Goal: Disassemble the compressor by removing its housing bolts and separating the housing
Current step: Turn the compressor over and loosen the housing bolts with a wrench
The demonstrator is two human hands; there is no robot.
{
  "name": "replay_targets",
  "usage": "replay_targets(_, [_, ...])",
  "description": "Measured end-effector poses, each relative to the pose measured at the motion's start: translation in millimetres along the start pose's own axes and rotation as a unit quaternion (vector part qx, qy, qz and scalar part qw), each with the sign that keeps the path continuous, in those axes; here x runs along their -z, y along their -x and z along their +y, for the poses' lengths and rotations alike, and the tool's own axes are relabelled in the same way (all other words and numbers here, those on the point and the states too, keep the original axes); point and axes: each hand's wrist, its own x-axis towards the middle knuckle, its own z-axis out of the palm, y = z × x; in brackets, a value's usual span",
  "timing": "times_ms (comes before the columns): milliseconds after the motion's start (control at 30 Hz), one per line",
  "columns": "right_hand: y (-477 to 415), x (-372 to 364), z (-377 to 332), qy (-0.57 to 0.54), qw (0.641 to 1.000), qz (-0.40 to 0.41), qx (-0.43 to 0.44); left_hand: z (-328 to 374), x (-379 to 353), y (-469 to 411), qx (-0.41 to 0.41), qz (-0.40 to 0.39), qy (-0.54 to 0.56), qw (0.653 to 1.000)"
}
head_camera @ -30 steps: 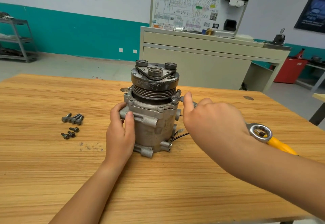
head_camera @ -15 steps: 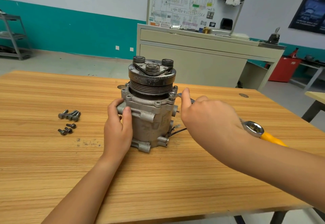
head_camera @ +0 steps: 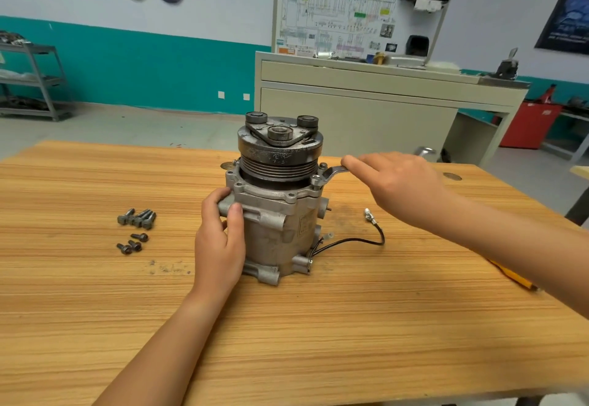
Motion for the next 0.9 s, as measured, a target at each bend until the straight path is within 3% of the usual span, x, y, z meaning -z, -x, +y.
replay_targets(100, [-14.9, -21.6, 0.2, -0.033, 0.990, 0.134, 0.014, -1.3, 1.4, -0.2, -0.004, -0.012, 0.000, 1.000])
replay_targets(233, [-32.7, -38.3, -6.3, -0.024, 0.982, 0.186, 0.002, -1.7, 1.9, -0.6, -0.007, -0.010, 0.000, 1.000])
replay_targets(400, [-13.6, -4.5, -9.7, -0.102, 0.950, 0.269, -0.122, -2.4, 2.8, -1.3, -0.003, -0.017, -0.003, 1.000])
replay_targets(467, [1.1, 24.9, -18.0, -0.126, 0.956, 0.198, -0.173, -2.6, 2.4, -1.1, -0.001, -0.016, 0.000, 1.000])
replay_targets(567, [17.3, 51.0, -34.4, -0.049, 0.973, -0.059, -0.219, -1.6, 1.5, -0.6, 0.005, -0.010, 0.005, 1.000])
replay_targets(600, [21.6, 51.8, -38.4, -0.027, 0.971, -0.098, -0.215, -1.2, 1.5, -0.5, 0.005, -0.008, 0.008, 1.000])
replay_targets(900, [9.2, 57.2, -56.4, 0.014, 0.965, -0.183, -0.188, -2.3, 2.7, -1.6, 0.008, -0.019, -0.006, 1.000])
